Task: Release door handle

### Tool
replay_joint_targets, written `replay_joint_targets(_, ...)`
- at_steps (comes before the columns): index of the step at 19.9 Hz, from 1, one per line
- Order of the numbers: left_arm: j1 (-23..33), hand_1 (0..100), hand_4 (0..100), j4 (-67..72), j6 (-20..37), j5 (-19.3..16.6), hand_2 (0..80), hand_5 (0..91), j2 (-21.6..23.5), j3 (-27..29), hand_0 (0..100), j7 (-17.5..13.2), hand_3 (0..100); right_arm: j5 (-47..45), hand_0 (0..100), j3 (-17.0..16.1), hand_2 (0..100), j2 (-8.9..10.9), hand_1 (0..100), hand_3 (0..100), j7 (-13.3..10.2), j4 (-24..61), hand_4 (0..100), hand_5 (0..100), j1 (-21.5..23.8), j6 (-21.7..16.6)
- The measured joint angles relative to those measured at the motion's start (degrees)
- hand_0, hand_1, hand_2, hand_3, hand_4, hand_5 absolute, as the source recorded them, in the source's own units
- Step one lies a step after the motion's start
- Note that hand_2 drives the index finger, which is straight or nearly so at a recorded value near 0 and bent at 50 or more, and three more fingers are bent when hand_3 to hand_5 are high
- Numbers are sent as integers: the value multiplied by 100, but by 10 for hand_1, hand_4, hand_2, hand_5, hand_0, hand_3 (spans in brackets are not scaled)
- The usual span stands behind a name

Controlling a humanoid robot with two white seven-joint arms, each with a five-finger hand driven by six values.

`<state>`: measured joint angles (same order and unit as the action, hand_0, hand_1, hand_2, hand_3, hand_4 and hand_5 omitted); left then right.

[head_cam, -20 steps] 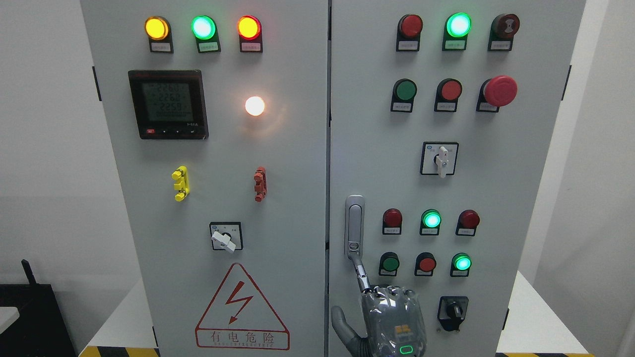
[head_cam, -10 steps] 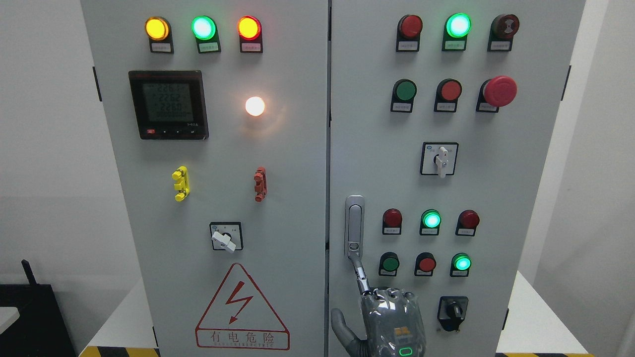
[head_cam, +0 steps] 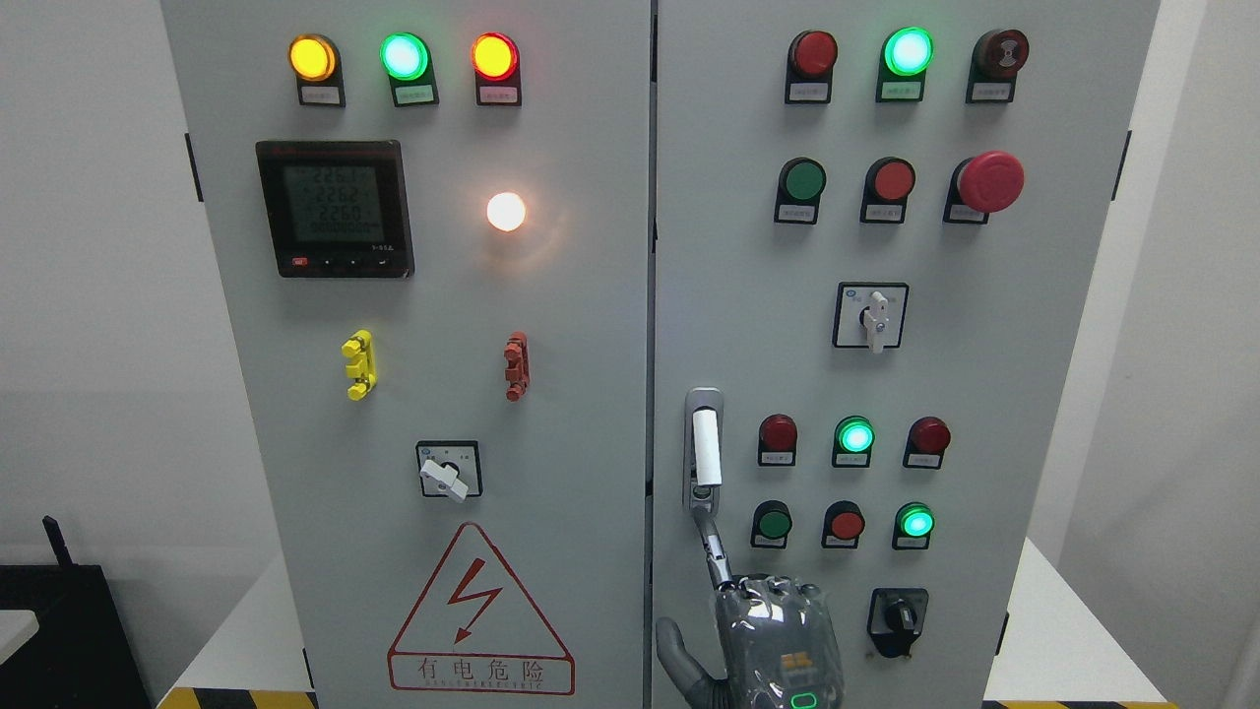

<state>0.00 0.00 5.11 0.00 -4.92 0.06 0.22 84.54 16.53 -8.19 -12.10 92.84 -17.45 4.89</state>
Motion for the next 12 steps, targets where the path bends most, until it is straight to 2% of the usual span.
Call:
replay_joint_targets(4,0,389,0,0,0,0,0,0,0,-2,120,0,0,-16,385,-3,82,2,365,1000,-251,10,1000,982,-10,-26)
replay_joint_targets(9,0,389,0,0,0,0,0,0,0,-4,120,1,0,-26,385,-5,175,0,367,1000,-354,43,1000,975,3,-75)
replay_joint_targets(11,0,389,0,0,0,0,0,0,0,-4,120,1,0,-33,399,-10,479,-1,376,1000,-397,56,1000,969,3,-105)
replay_joint_targets(12,0,389,0,0,0,0,0,0,0,-5,120,1,0,-37,411,-13,519,-2,380,1000,-408,63,1000,967,4,-119)
